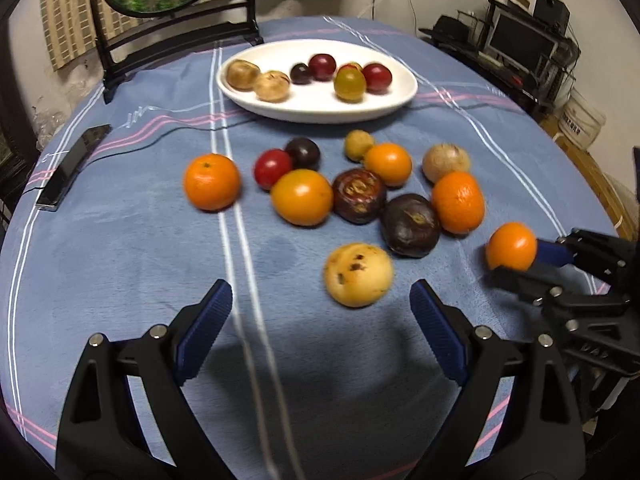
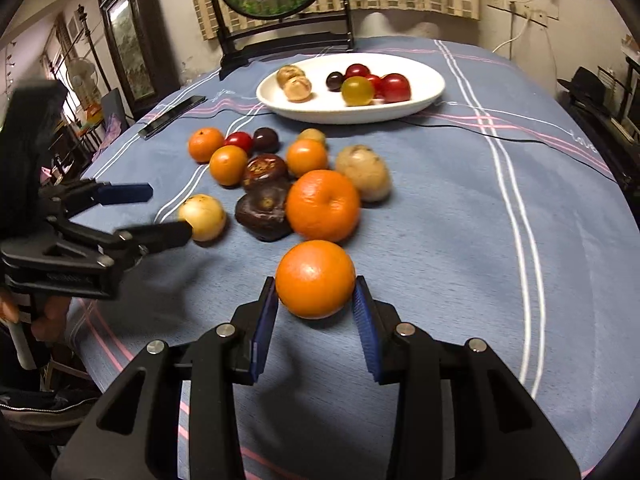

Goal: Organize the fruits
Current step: 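Grasp the yellow mottled fruit with the left gripper while the right gripper holds the orange, then carry the yellow fruit and orange onto the white plate and open both grippers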

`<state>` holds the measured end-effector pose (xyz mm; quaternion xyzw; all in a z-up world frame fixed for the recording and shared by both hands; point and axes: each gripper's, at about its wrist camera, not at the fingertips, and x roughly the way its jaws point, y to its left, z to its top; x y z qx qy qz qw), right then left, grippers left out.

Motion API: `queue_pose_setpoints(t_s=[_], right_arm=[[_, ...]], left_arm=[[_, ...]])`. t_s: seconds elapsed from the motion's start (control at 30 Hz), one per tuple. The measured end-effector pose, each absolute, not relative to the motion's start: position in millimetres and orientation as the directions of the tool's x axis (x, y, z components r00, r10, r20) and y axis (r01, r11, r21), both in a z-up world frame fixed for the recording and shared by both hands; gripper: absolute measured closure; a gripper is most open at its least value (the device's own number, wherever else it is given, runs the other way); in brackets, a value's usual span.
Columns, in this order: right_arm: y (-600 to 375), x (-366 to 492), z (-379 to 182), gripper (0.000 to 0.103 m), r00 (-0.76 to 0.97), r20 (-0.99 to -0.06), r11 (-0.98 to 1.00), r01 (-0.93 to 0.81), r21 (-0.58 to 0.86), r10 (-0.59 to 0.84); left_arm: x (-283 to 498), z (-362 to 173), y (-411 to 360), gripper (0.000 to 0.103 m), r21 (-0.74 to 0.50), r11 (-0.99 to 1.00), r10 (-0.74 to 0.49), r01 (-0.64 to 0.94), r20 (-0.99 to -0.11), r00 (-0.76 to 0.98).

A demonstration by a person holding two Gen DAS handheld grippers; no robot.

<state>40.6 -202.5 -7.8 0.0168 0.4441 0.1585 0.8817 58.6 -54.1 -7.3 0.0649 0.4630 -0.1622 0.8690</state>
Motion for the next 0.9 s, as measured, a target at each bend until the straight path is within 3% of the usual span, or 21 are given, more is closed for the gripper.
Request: queue_pose_setpoints(t_s=[0.27,0.4,0.47,0.9], right_arm=[[-211.3,40.2,-9.8,0.064,0.55,-0.775,0.947,-0.247,0.205,0.311],[-217.2,41.3,-10.0,0.064,0.553,-0.775,0.95,-0.234,0.208,0.306],[-219.5,42.5,-10.2,0.064,0.553,-0.776,0.951,-0.226,0.209,0.302],[-219.8,42.8,5.6,0.064,0.581,-0.752,0.948,-0.241,0.207,0.312]], left_arm=[[76.8,-21.9,-75.2,0.013,-0.015,0.944,-0.184,0.329,-0.852,0.49],[79.7,-26.2,-75.1,0.052,-0.037,0.941,-0.198,0.336,-0.865,0.462],[78.5,-23.2,-74.6,0.064,-0.065,0.934,-0.229,0.35,-0.863,0.45],[75.3,9.9,-63.2,0.064,-0.049,0.939,-0.227,0.34,-0.831,0.508]])
